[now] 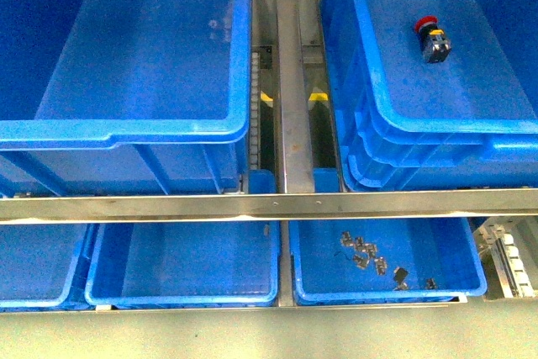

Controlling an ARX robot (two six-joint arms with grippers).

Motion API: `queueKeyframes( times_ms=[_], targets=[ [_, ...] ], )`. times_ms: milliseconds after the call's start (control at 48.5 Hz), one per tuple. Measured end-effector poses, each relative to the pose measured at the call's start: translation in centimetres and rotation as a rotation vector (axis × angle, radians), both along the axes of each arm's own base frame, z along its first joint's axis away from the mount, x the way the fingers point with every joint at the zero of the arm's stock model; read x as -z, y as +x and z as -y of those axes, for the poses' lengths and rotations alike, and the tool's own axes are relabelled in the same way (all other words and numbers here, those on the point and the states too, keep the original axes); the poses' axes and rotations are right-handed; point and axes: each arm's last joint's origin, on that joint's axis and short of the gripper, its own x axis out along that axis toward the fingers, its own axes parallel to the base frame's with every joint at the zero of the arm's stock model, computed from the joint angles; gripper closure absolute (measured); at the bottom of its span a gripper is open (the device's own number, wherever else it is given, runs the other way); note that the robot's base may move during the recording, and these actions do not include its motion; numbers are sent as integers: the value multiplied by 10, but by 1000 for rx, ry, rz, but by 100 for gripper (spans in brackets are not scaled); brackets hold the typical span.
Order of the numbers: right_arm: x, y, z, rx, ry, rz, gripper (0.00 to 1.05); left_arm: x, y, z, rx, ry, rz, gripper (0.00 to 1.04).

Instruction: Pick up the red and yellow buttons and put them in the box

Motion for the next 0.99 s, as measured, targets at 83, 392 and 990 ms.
queueKeyframes(
  times_ms=[83,392,990],
  targets=[
    [0,0,0,-2,0,0,6,0,0,0,-1,0,0,8],
    [0,0,0,-4,0,-2,6,0,0,0,-4,0,0,8],
    [0,0,0,-14,-1,-3,6,0,0,0,-11,0,0,8]
  ],
)
